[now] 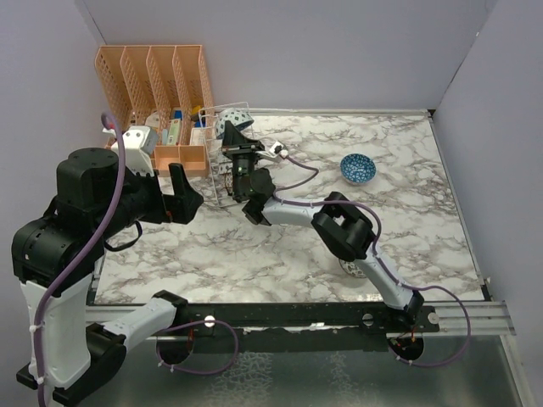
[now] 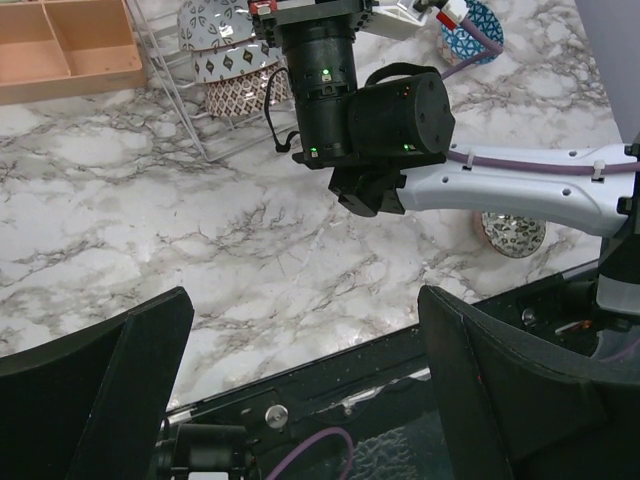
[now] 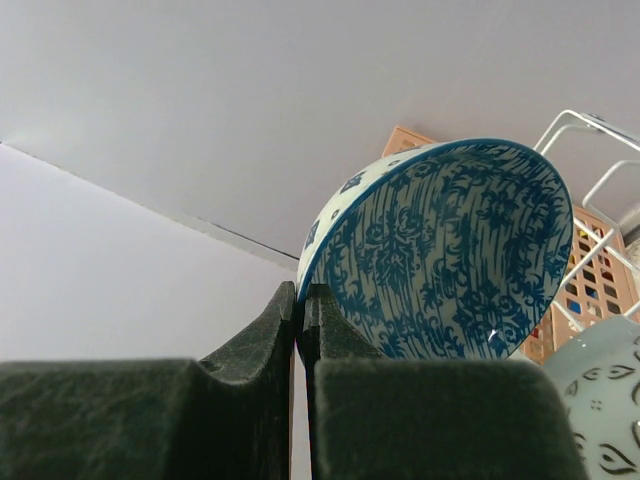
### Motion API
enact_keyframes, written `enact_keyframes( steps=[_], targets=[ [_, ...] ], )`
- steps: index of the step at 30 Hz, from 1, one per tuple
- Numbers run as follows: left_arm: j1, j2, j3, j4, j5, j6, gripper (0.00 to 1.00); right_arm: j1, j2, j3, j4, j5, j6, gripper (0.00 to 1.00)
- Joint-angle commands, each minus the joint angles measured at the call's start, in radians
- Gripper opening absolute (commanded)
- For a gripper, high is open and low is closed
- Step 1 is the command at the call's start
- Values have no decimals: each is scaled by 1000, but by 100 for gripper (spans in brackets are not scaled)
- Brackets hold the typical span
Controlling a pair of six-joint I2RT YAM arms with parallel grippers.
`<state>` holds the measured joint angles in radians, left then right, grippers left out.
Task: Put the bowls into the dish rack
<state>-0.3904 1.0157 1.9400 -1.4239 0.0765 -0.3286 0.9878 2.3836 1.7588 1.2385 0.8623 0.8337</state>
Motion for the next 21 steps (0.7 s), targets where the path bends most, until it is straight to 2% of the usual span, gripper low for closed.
enact_keyframes(
  steps=[1,17,21],
  targets=[
    [-5,-18,-16,5,32,25,98,-6,22,13,52,5,63,1],
    [-5,-34,-51,6,46,25,98,-34,99,37,-21,-46,215,1],
    [-6,-29,-55,6,48,32,98,-40,96,32,-74,-55,272,6]
  ],
)
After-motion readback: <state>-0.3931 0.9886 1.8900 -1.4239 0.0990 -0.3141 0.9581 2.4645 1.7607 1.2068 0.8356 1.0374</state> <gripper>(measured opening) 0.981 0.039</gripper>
